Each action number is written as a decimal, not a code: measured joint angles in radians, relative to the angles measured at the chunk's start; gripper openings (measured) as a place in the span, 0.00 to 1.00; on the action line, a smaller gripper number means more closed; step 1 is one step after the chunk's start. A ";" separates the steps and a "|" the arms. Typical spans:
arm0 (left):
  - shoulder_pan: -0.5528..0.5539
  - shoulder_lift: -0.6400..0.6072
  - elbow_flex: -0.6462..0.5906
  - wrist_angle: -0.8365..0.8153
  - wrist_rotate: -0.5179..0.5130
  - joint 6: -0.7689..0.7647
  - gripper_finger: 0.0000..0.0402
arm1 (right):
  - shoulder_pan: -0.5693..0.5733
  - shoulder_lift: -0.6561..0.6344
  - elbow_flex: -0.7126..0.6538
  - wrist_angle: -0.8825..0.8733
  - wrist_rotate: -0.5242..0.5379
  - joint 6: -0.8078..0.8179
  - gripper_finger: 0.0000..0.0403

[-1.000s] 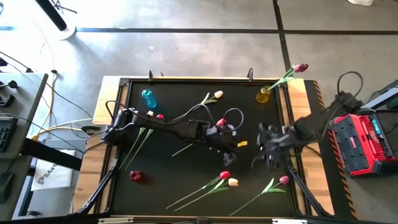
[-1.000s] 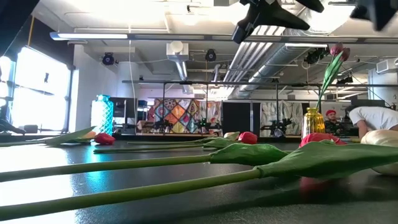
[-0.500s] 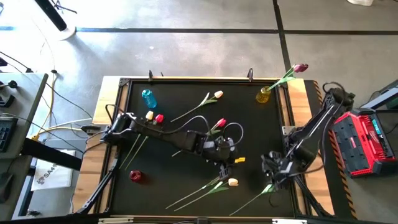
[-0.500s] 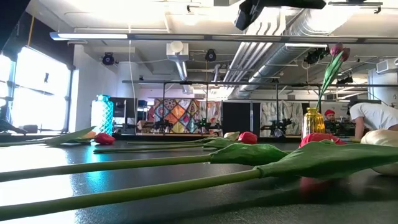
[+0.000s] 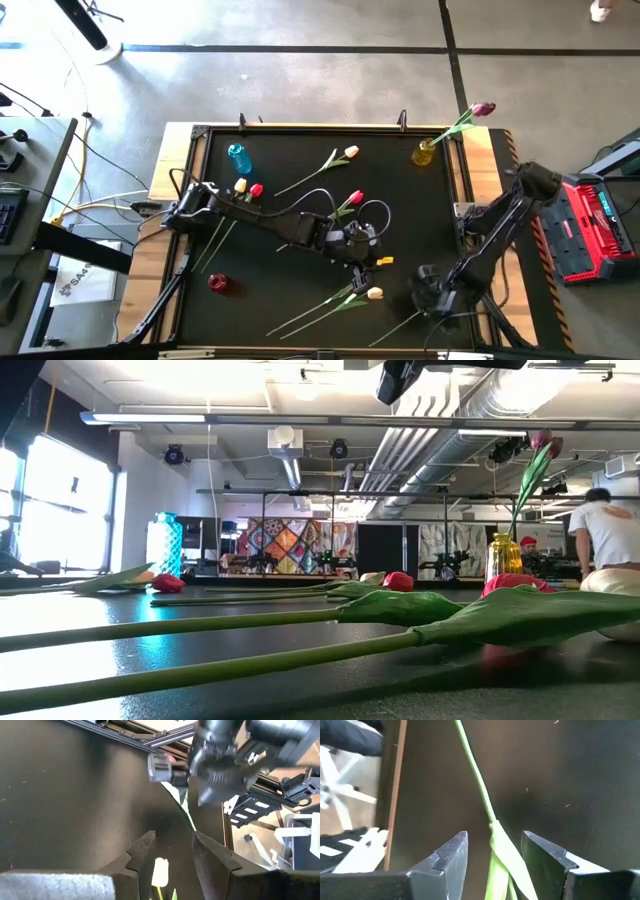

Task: Sort flowers into vase by color
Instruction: Put the dark red flower into the yellow vase

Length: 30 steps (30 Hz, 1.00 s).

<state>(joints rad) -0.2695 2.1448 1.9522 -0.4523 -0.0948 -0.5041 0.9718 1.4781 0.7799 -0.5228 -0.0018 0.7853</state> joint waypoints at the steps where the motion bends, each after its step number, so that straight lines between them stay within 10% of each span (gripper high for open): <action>1: 0.000 0.000 0.000 0.000 0.000 0.000 0.29 | 0.000 0.021 0.004 -0.004 0.001 0.000 0.43; 12: 0.000 0.000 0.000 -0.001 0.006 -0.009 0.29 | -0.001 0.119 0.016 0.016 -0.049 0.048 0.40; 24: 0.000 0.000 0.000 -0.001 0.006 -0.019 0.29 | -0.023 0.084 0.009 -0.012 -0.100 0.117 0.05; 30: 0.000 0.000 0.000 0.000 0.006 -0.018 0.29 | -0.041 0.018 0.009 -0.013 -0.165 0.159 0.03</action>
<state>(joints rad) -0.2695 2.1448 1.9523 -0.4522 -0.0887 -0.5224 0.9304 1.4957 0.7887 -0.5358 -0.1672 0.9444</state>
